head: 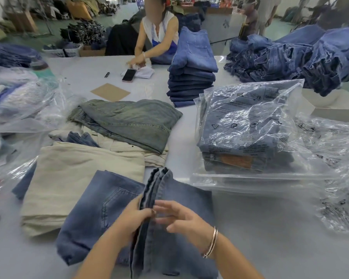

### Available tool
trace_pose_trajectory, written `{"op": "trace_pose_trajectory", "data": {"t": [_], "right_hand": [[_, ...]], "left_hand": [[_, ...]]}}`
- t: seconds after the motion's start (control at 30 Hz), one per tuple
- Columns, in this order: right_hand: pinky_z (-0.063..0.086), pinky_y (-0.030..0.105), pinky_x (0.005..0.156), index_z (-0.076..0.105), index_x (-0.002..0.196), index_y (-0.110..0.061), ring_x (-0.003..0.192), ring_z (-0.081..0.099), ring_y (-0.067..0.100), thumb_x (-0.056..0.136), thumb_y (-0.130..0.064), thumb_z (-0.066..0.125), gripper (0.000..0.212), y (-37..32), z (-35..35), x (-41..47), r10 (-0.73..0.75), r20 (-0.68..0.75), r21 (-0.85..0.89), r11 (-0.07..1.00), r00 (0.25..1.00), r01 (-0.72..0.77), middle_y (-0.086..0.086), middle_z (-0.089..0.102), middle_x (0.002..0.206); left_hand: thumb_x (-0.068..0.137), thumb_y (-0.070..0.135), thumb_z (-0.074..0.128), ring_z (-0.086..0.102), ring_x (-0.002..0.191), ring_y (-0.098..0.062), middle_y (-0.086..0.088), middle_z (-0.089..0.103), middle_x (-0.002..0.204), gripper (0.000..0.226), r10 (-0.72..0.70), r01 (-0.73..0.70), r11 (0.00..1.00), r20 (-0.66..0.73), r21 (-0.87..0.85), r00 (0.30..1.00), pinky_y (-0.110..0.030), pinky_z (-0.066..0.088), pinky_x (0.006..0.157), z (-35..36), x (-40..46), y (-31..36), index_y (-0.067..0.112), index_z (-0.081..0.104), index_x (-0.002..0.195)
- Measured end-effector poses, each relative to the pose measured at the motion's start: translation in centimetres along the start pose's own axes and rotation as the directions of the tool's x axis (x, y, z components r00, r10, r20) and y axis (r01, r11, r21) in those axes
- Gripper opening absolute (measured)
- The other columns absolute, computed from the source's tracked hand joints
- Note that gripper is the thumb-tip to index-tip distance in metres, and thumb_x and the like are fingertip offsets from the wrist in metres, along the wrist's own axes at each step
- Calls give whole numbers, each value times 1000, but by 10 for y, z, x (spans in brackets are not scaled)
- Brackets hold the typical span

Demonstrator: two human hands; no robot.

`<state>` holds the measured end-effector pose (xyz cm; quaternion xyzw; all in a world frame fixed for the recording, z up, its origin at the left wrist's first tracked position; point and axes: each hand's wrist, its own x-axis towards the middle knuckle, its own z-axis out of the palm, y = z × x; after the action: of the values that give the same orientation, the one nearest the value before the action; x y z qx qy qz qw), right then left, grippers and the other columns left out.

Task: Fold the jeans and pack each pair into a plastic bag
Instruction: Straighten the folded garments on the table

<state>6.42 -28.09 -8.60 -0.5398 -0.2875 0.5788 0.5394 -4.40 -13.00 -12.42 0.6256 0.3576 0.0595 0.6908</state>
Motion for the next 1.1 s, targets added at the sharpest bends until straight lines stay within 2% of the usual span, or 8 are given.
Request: {"op": "trace_pose_trajectory", "data": {"t": [0.2, 0.3, 0.43, 0.53, 0.63, 0.73, 0.93, 1.1], "right_hand": [[44, 14, 58, 59, 97, -1, 65, 50, 13, 90, 16, 40, 26, 53, -13, -1, 75, -516, -10, 996, 853, -94, 9, 58, 80], [44, 13, 51, 60, 89, 0, 61, 49, 13, 90, 17, 40, 26, 76, -21, -4, 121, -569, 20, 991, 814, -133, 12, 58, 72], [46, 15, 53, 63, 81, -5, 58, 49, 13, 90, 15, 43, 31, 86, -26, -7, 101, -584, -10, 991, 806, -131, 10, 61, 71], [44, 18, 56, 64, 83, -9, 58, 51, 14, 91, 13, 45, 30, 82, -26, -5, 52, -582, -74, 990, 811, -117, 6, 64, 73], [45, 15, 54, 64, 84, -8, 60, 55, 14, 91, 13, 44, 30, 75, -30, -5, 3, -589, -93, 993, 808, -72, 7, 64, 74], [48, 13, 57, 64, 82, -5, 63, 61, 9, 90, 16, 43, 31, 71, -36, -6, -41, -600, -61, 998, 799, 4, 8, 64, 73], [43, 19, 76, 60, 93, -17, 77, 54, 16, 85, 3, 62, 22, 85, -37, -6, -10, -639, -298, 925, 769, -236, 12, 60, 96], [27, 26, 110, 8, 151, -28, 138, 29, 19, 63, -57, 75, 115, 97, -27, -24, 49, -483, -741, 509, 874, -438, -1, 7, 155]], "left_hand": [[84, 15, 68, 50, 114, -33, -13, 48, 130, 62, 232, 102, 756, -410, 646, 882, -40, 47, 85, -62, 15, -24, 10, 39, 139], [87, 32, 64, 52, 109, -29, -7, 53, 119, 44, 369, 173, 521, -403, 836, 838, -41, 49, 81, -46, 3, -45, 15, 53, 126], [92, 49, 50, 53, 113, -22, 0, 57, 118, 38, 127, 361, 485, -472, 797, 872, -39, 48, 87, -27, 0, -46, 19, 50, 115], [92, 48, 53, 58, 106, -27, -6, 62, 111, 39, -43, 363, 613, -429, 702, 902, -35, 49, 84, -23, 5, -37, 12, 53, 110], [94, 33, 56, 61, 88, -25, 3, 61, 85, 14, 112, 74, 862, -332, 502, 937, -30, 45, 64, -26, 1, -33, 18, 55, 93], [94, 33, 58, 57, 66, -22, 2, 58, 70, 19, 253, 23, 868, -481, 497, 839, -34, 42, 53, -45, -11, -39, 17, 50, 100], [81, 40, 70, 56, 109, -33, -11, 52, 125, 66, 1, 317, 810, -541, 494, 841, -40, 49, 80, -52, -21, -65, 13, 36, 131], [78, 61, 63, 54, 112, -34, -15, 57, 118, 64, -175, 535, 655, -582, 533, 794, -38, 47, 90, -60, -32, -77, 8, 51, 111]]}}
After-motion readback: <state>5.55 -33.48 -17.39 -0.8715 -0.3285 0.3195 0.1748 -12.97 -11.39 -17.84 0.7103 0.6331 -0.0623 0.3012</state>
